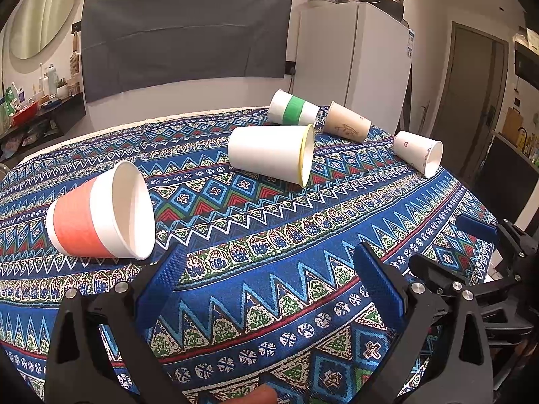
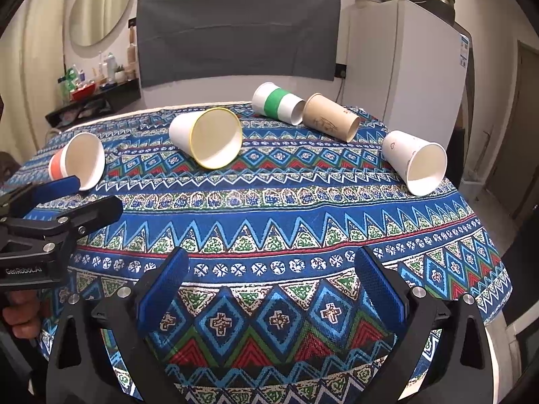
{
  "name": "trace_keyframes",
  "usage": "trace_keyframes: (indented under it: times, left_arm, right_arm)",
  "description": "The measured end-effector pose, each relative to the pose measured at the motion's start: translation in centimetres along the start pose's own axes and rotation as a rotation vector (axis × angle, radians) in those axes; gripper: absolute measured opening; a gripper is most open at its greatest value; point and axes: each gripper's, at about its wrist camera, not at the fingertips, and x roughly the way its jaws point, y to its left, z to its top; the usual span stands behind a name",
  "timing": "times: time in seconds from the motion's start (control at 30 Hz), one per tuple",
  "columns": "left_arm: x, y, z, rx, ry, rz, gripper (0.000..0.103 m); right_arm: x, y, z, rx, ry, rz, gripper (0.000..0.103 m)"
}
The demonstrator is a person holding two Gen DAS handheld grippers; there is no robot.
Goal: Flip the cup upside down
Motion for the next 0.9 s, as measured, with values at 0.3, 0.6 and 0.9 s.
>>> trace_keyframes:
  times: [0.3,0.6,0.9]
  left_arm:
    - [-0.2,-0.29,0.05,0.009,-0.006,0.004,0.097]
    - [-0.19,-0.42,0.1,0.012,-0.001,0.001,0.097]
    - [0.14,-0.54,0.18,0.019,0.009,-0.004,0.097]
  right_arm:
    - [0.25,0.04,0.02,0.001,0.013,0.002,0.095]
    - [0.3,0.0,0.06,0.001,0.013,-0.001,0.095]
    - [0.39,-0.08,0.1,0.006,0.017,-0.009,0.095]
